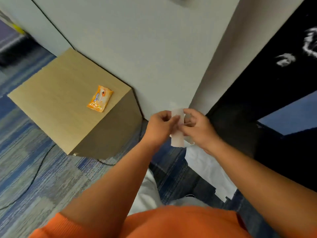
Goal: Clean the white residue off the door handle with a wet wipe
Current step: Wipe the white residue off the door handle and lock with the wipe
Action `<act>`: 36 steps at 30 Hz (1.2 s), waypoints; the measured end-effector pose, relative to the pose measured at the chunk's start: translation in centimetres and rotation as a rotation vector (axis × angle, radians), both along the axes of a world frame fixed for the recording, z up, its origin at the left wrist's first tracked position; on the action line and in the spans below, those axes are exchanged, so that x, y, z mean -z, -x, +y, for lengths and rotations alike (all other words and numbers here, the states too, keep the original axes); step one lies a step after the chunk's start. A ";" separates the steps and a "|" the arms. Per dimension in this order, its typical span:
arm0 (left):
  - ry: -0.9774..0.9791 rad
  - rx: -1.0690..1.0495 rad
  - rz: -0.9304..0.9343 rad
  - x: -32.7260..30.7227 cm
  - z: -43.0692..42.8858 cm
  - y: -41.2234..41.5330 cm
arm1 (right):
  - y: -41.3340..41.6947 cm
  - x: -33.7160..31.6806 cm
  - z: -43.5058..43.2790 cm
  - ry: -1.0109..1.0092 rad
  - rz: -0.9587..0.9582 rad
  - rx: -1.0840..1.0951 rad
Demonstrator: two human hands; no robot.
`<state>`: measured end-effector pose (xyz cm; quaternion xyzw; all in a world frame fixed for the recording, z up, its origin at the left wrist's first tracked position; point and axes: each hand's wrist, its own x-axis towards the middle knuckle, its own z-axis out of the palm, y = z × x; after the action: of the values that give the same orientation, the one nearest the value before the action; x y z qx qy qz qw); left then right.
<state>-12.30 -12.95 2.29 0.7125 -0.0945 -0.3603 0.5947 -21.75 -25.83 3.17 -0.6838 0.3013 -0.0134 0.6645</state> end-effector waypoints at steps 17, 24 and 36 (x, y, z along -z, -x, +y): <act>0.134 0.291 0.102 -10.1 -12.3 14.6 | 21.1 -8.5 -10.6 -0.161 -0.184 0.654; 0.127 0.294 0.280 -10.5 -17.1 14.1 | 20.1 -9.5 -11.8 -0.118 -0.161 0.715; 0.127 0.553 0.006 -9.8 -24.3 12.0 | 16.6 -8.9 -13.8 0.091 0.029 1.082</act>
<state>-24.27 -37.25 12.14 0.6198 -0.3061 -0.5044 0.5174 -38.36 -39.63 12.11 -0.4591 0.6186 -0.3571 0.5282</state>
